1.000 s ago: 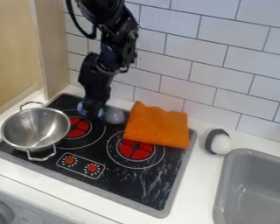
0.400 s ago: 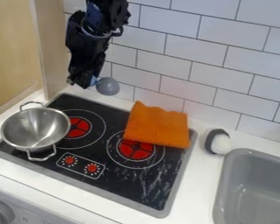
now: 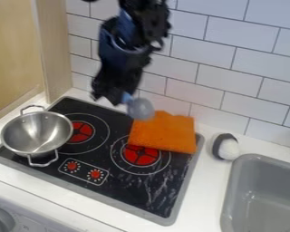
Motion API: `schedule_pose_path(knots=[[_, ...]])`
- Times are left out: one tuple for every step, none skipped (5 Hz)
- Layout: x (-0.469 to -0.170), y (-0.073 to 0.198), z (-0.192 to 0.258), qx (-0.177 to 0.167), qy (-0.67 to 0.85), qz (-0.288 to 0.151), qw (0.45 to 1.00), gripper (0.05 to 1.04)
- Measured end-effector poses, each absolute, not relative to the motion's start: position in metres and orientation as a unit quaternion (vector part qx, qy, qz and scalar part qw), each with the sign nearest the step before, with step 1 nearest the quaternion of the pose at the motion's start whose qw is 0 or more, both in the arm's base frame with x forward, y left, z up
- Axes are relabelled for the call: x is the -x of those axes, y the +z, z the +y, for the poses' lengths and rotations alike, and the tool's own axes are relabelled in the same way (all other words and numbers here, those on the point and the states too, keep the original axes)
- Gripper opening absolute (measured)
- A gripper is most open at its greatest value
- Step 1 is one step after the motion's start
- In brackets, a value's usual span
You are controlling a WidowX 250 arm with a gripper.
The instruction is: Picked up the blue object and place it in the right side of the burner
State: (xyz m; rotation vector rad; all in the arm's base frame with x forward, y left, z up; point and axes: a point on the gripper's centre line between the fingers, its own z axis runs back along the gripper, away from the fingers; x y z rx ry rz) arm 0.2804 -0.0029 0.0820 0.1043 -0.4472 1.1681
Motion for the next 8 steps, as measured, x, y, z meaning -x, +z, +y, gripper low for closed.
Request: schedule_pose_path(knots=[[-0.277, 0.081, -0.038, -0.038, 0.474, -0.210, 0.854, 0.297], [-0.273, 0.072, -0.068, -0.035, 0.412, -0.206, 0.887, 0.297], [-0.270, 0.061, -0.089, -0.044, 0.350, -0.204, 0.913, 0.297], [-0.265, 0.051, -0.107, -0.050, 0.305, -0.204, 0.929, 0.297], [-0.262, 0.036, -0.110, -0.059, 0.289, -0.187, 0.937, 0.297], [-0.264, 0.021, -0.111, -0.070, 0.273, -0.182, 0.942, 0.297], [-0.268, 0.011, -0.118, -0.066, 0.260, -0.174, 0.948, 0.297], [-0.274, 0.004, -0.124, -0.063, 0.249, -0.169, 0.952, 0.297]])
